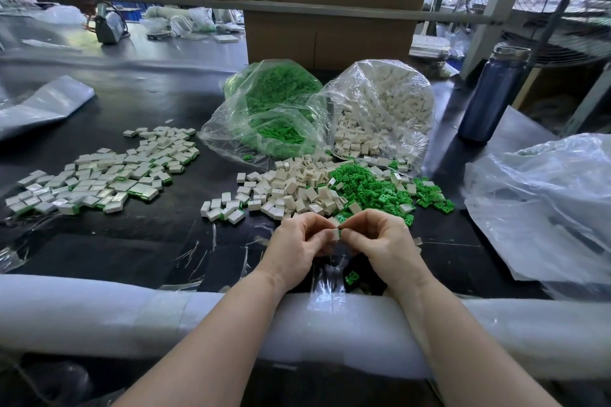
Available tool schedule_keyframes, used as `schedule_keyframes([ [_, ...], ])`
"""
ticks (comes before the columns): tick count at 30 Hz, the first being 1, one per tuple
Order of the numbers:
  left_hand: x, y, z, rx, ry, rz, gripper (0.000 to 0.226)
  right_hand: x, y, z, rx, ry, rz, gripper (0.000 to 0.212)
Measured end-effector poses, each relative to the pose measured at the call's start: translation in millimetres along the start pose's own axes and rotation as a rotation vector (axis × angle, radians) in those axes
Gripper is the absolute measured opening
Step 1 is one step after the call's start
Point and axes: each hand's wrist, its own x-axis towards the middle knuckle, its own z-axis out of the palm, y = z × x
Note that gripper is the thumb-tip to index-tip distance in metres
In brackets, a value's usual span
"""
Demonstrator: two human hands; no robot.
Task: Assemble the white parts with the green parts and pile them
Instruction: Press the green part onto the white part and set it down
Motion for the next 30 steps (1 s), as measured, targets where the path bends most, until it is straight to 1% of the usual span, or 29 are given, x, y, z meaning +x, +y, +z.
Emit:
schedule_keyframes([
  [5,-0.9,0.6,-0.3,-0.023,-0.016,0.007,0.013,1.5,2.1,1.6,0.043,0.014,0.065,0.005],
  [13,-1.0,0.5,-1.0,0.009,0.021,0.020,0.012,1.5,1.9,1.8,0.064,-0.009,0.060,0.009],
  [19,-0.9,0.7,-1.4,0.048,0.052,0.019,0.012,1.8,1.7,1.7,0.070,-0.026,0.078,0.008],
  [23,-1.5,2.4,-1.2,0.014,0.045,0.013,0.010,2.5,0.9,3.6,0.075,-0.006,0.097,0.011],
  [26,-2.3,4.1,-1.1,0.000,0.042,0.011,0.006,2.4,-0.2,3.3,0.070,-0.028,0.102,0.013],
  [30,-2.4,5.1,-1.4,-0.007,0.036,0.006,0.007,2.1,-0.7,2.8,0.057,-0.044,0.106,0.014],
])
